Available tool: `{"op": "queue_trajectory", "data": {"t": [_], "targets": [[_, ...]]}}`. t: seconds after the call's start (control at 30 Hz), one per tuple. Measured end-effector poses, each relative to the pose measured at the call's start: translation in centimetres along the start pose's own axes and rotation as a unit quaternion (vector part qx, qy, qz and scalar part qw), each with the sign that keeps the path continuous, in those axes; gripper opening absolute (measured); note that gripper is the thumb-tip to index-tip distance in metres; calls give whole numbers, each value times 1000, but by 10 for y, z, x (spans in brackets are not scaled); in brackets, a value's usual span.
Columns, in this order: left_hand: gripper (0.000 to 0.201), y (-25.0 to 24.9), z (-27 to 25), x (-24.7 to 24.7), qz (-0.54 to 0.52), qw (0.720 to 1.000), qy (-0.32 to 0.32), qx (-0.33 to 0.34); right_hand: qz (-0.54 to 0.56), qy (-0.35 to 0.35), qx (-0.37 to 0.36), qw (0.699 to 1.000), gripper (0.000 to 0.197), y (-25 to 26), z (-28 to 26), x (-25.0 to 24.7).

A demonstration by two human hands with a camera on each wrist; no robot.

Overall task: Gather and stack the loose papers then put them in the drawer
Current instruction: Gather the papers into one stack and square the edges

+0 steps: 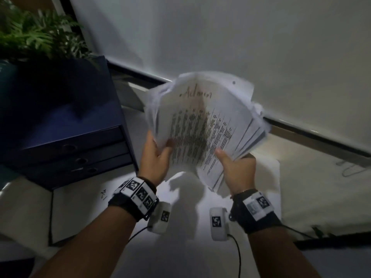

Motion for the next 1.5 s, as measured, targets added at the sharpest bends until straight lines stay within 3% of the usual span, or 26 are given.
{"op": "queue_trajectory", "data": {"t": [0.07, 0.17, 0.27, 0.4, 0.5, 0.57, 0.63, 0.73, 0.8, 0.9, 1.03, 1.13, 1.23, 1.3, 1.4, 1.5], "targets": [[60, 18, -1, -7, -48, 997, 13, -58, 23, 9, -2, 1000, 34, 2, -10, 2], [76, 37, 5, -14, -72, 992, 41, -92, 46, 2, -27, 999, 46, 14, -12, -1], [81, 38, 11, -12, -87, 989, 54, -110, 34, -31, -33, 998, 39, 23, -6, -6], [56, 34, 12, -7, -31, 993, 61, -98, -4, -67, -8, 998, 26, 21, -2, -8], [26, 28, 12, -4, -29, 995, 22, -96, 12, -63, -20, 998, 18, 34, -7, -3], [24, 20, 12, -4, -48, 995, -9, -88, 20, -57, -43, 997, 20, 42, -9, -4], [34, 20, 13, -8, -72, 995, -15, -74, 17, -48, -64, 997, 31, 44, -12, -7], [77, 33, 12, -11, -95, 989, 28, -106, 37, -30, -34, 998, 58, 38, -17, -8], [90, 36, 10, -7, -75, 987, 72, -121, 91, -43, -28, 995, 45, 40, -16, -2], [76, 29, 8, -5, -87, 988, 59, -110, 93, -112, -50, 988, 2, 43, -9, 0], [58, 24, 11, -5, -83, 991, 58, -83, 123, -146, -39, 981, 15, 41, -2, -6], [31, 23, 10, -1, -72, 993, 50, -77, 118, -114, -46, 985, 21, 43, -6, -5], [25, 16, 9, -2, -85, 994, 34, -68, 81, -96, -88, 988, 24, 53, -8, -6], [32, 16, 9, -5, -91, 993, 34, -68, 61, -84, -106, 989, 34, 51, -8, -10], [67, 21, 10, -11, -147, 986, 27, -75, 15, -22, -48, 998, 50, 31, -9, -11], [78, 14, 10, -12, -142, 987, 22, -79, 26, 3, 3, 1000, 41, 10, -8, -9]]}}
Point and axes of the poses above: each hand's wrist, its own z-axis towards the middle knuckle, its own x-axis out of the palm, y = z × x, the point moved 4 cm from there along z, towards the middle knuckle, and after that the axes turned 2 degrees about z, right-handed, at the moved point
